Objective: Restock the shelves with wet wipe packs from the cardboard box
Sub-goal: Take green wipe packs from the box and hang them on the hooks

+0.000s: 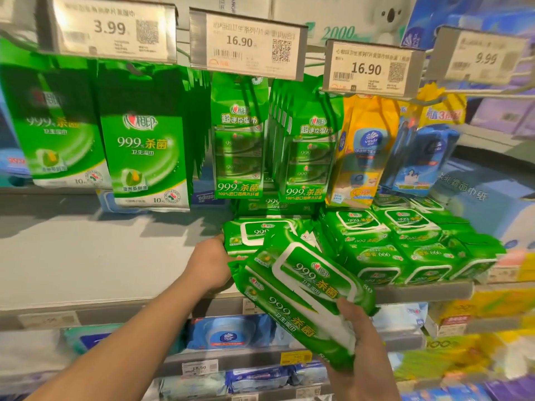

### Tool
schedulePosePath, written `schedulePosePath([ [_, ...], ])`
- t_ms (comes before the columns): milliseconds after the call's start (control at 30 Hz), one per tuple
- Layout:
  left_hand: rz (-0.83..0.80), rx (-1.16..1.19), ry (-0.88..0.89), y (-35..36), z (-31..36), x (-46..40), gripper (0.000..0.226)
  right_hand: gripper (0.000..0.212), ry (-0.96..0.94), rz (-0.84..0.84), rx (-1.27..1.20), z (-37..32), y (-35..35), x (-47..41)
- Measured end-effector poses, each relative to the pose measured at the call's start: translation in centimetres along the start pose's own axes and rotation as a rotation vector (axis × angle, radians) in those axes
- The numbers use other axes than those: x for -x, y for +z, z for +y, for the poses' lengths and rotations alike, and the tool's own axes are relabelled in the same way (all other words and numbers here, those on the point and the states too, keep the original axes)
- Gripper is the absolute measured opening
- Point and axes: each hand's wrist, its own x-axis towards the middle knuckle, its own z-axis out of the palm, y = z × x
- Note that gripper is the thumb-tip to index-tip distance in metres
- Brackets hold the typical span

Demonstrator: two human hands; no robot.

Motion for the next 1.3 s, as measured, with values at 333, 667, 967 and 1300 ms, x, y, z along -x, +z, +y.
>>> schedulePosePath([
  [333, -0.073, 0.206, -0.002, 1.2, 2.1, -1.4, 0.054, 0.061, -0.022, 0.020, -0.100, -0.2, 0.0, 0.4],
  [667, -0.013, 0.445, -0.127, -1.0, 0.8, 1.1, 0.070, 0.079, -0.047, -0.037, -0.117, -0.1, 0.8, 0.7],
  [967, -0.210, 1.120, -0.162, -5.0, 3.1, 6.5, 0.048, 0.092, 0.077, -0.351, -0.129, -0.7, 2.9, -0.4],
  [1300, -0.228, 1.253, 0.074, -5.1, 0.2, 6.0, 0.108, 0.033, 0.052, -0.337, 0.018, -3.1, 5.7, -2.3],
])
